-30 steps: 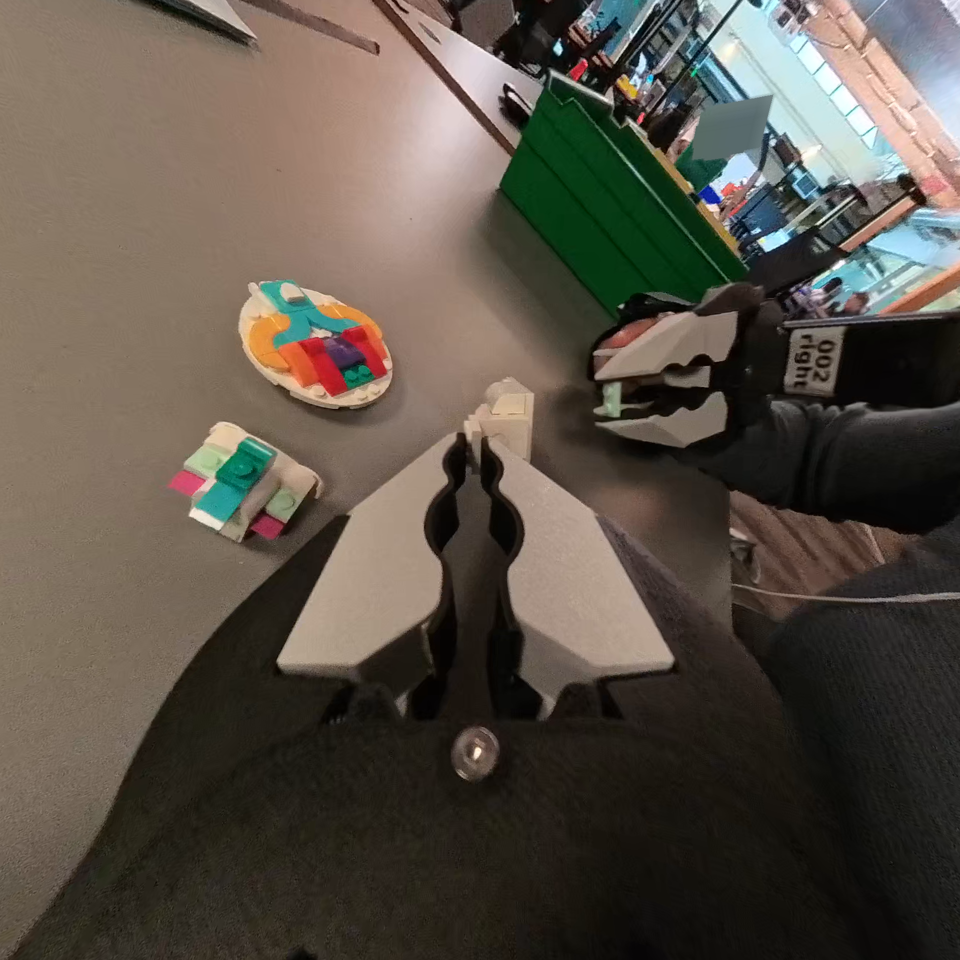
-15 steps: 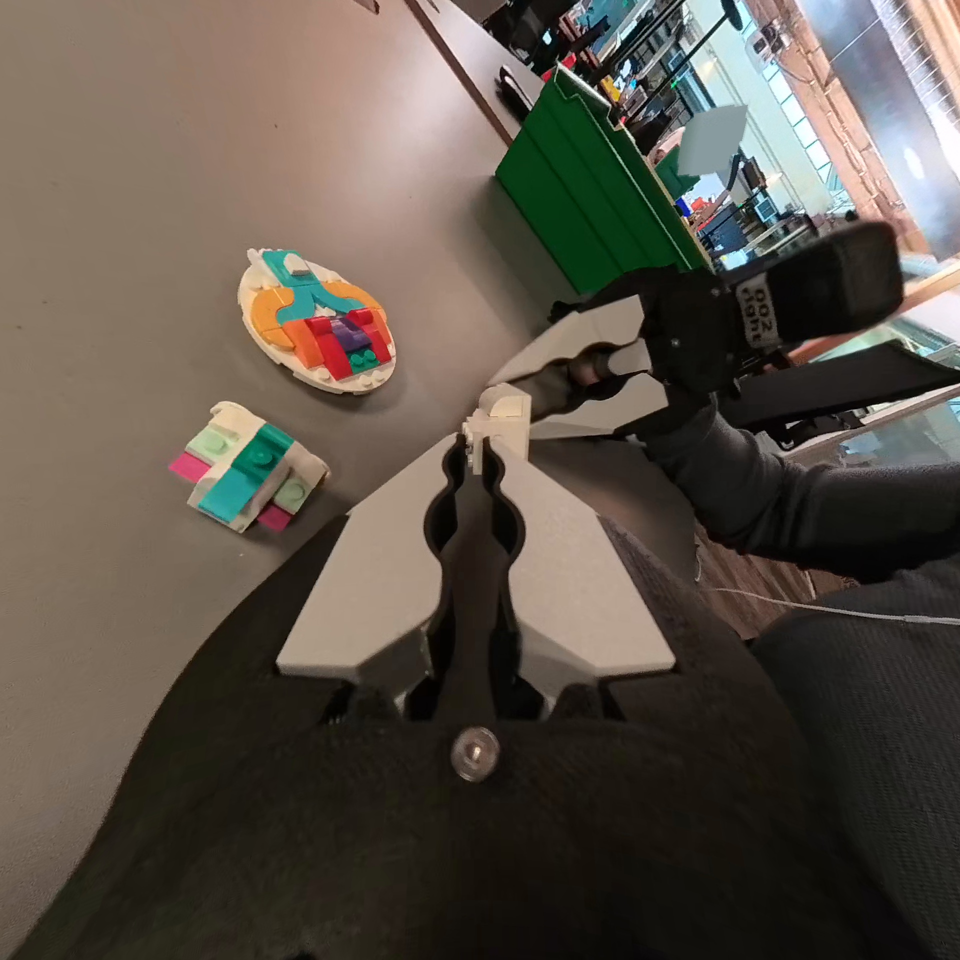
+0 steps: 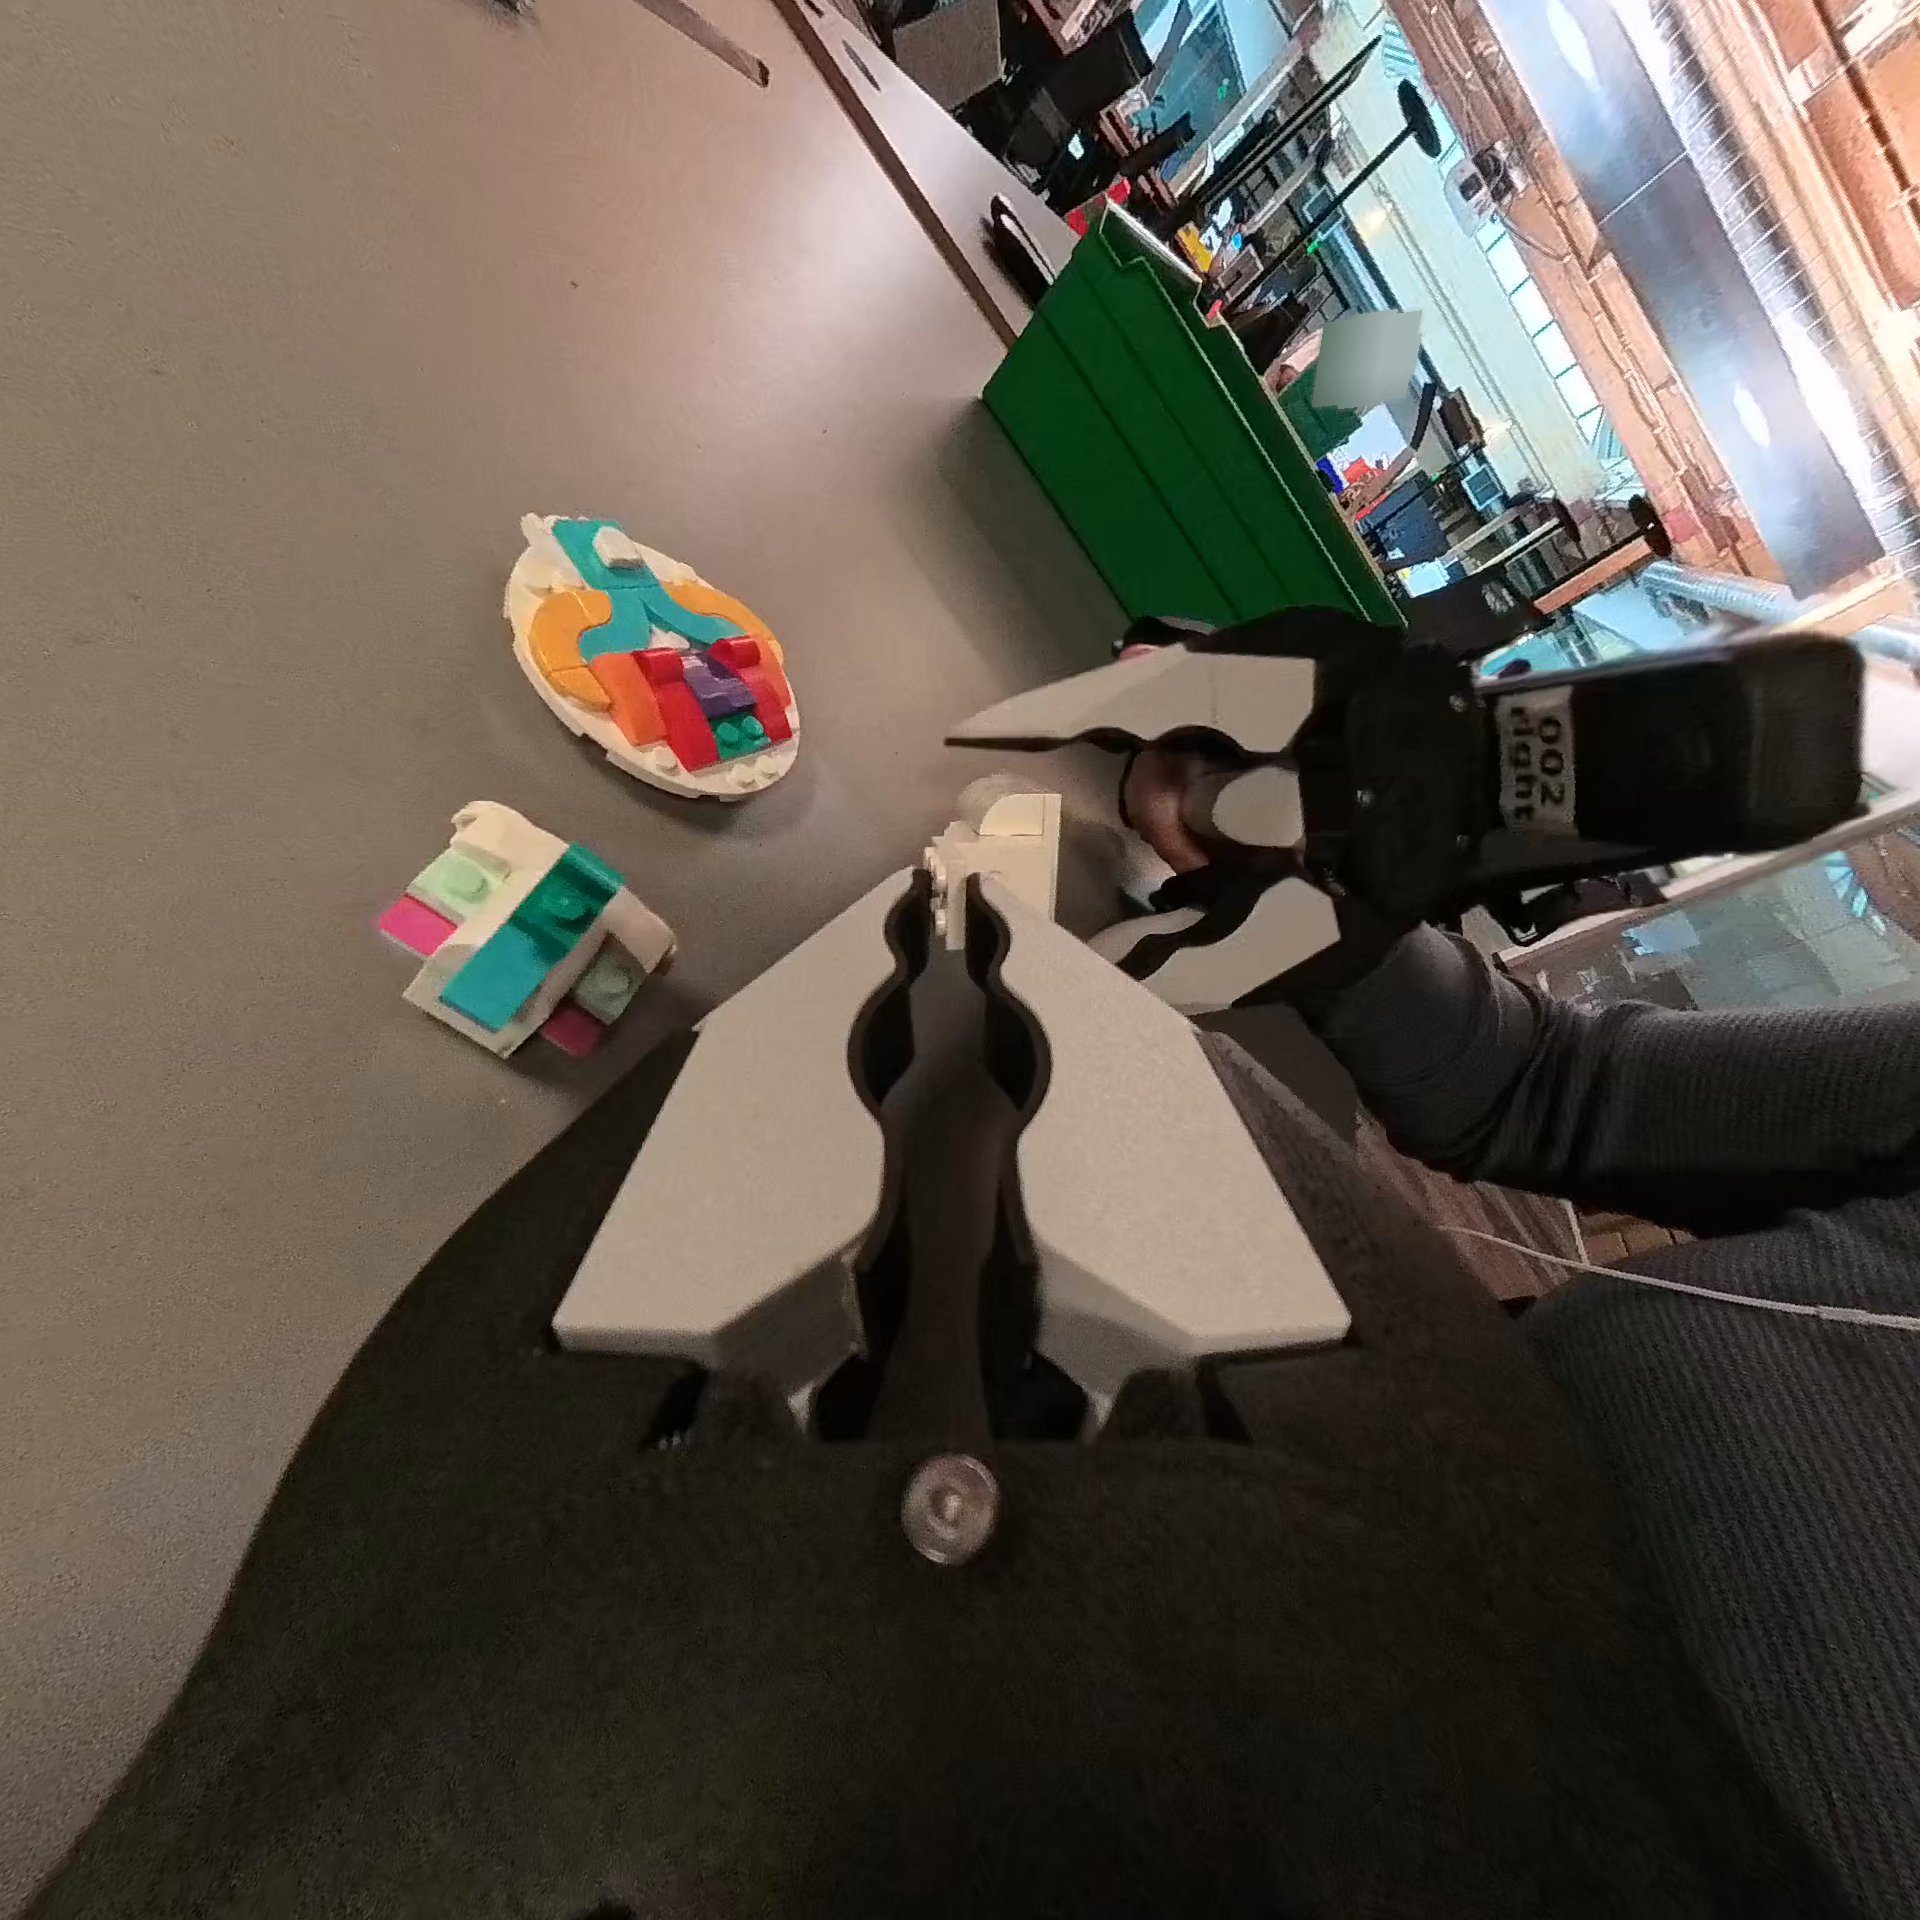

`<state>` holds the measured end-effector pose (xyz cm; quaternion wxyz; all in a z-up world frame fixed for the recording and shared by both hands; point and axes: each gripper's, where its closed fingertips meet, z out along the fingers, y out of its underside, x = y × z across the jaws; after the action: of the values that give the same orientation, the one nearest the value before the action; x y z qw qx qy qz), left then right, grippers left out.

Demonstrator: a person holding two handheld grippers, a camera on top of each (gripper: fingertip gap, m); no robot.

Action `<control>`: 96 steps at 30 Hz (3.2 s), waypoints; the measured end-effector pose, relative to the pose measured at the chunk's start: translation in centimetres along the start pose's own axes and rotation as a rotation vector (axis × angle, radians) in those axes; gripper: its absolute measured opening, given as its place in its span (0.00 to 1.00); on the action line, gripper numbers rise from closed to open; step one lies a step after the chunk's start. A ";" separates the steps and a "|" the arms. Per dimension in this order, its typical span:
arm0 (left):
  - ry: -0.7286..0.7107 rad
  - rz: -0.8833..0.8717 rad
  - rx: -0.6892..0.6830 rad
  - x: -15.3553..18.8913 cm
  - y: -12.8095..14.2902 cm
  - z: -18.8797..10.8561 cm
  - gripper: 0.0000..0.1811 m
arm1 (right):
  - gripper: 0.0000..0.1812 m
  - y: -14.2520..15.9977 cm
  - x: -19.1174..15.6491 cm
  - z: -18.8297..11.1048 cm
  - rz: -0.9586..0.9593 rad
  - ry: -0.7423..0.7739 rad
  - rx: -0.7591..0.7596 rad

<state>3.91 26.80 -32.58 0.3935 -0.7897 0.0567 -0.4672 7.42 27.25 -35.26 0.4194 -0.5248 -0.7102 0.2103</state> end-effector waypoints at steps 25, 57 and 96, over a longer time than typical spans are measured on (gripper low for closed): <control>0.361 0.280 0.184 7.3 -1.0 -0.9 0.19 | 0.17 -6.9 -0.4 -4.1 0.492 -0.378 0.554; 0.459 0.240 0.228 8.2 -1.4 -1.5 0.16 | 0.17 -8.1 -0.6 -4.9 0.589 -0.485 0.677; 0.428 0.213 0.221 7.7 -1.6 -1.4 0.12 | 0.17 -8.1 -0.8 -4.3 0.680 -0.541 0.656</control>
<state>6.62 23.56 -25.79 0.5034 -0.6148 0.1700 -0.5828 6.44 23.03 -27.16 0.2718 -0.4936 -0.4803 0.6721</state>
